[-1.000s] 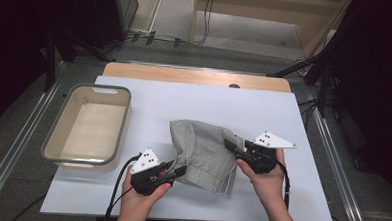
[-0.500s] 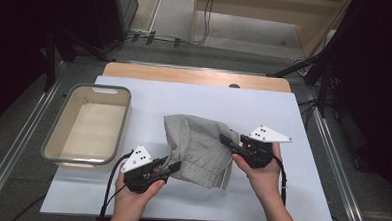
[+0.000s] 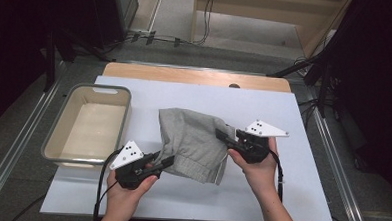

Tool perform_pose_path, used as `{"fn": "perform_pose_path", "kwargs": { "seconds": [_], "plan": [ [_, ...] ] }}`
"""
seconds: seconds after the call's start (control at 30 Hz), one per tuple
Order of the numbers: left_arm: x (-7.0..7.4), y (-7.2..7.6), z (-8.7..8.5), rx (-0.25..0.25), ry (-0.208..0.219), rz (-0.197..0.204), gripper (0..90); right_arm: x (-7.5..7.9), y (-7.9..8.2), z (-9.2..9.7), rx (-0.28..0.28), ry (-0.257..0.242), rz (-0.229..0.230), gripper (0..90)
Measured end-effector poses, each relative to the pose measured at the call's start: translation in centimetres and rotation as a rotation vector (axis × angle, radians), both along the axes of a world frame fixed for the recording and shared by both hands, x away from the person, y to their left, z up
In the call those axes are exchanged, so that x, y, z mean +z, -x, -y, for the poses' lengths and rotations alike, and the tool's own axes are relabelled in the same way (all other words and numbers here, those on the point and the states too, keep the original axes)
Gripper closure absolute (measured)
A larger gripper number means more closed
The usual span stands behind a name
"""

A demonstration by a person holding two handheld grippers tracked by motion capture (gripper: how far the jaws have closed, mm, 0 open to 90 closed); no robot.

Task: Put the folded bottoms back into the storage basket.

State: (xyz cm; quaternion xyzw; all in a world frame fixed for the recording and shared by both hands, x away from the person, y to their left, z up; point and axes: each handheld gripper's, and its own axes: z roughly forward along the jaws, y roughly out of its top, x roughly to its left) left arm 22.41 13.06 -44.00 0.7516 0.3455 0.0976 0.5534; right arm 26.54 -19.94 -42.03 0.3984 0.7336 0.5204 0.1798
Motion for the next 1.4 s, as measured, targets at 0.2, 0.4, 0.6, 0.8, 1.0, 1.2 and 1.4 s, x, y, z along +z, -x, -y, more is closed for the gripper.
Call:
{"fn": "perform_pose_path", "kwargs": {
  "seconds": [0.2, 0.4, 0.6, 0.8, 1.0, 1.2, 1.4],
  "plan": [
    [0.4, -0.1, -0.7, 0.014, 0.008, 0.009, 66.4, 0.6, -0.3, -0.8, 0.004, -0.004, 0.012, 64.9],
    [0.9, -0.2, -1.5, 0.031, 0.019, 0.015, 66.4, 1.1, -0.7, -1.5, 0.012, -0.003, 0.02, 64.9],
    [1.2, -0.2, -2.1, 0.042, 0.03, 0.023, 66.4, 1.5, -1.1, -2.2, 0.02, -0.005, 0.026, 64.9],
    [1.6, -0.3, -2.7, 0.054, 0.034, 0.027, 66.5, 1.9, -1.4, -2.8, 0.029, -0.003, 0.034, 64.9],
    [1.9, -0.4, -3.4, 0.067, 0.042, 0.037, 66.4, 2.5, -1.8, -3.5, 0.039, -0.001, 0.042, 64.9],
    [2.3, -0.4, -4.1, 0.083, 0.047, 0.045, 66.4, 3.0, -2.2, -4.2, 0.045, -0.003, 0.048, 64.9],
    [2.6, -0.4, -4.9, 0.099, 0.057, 0.05, 66.5, 3.4, -2.6, -5.0, 0.057, -0.004, 0.051, 64.9]
  ]
}}
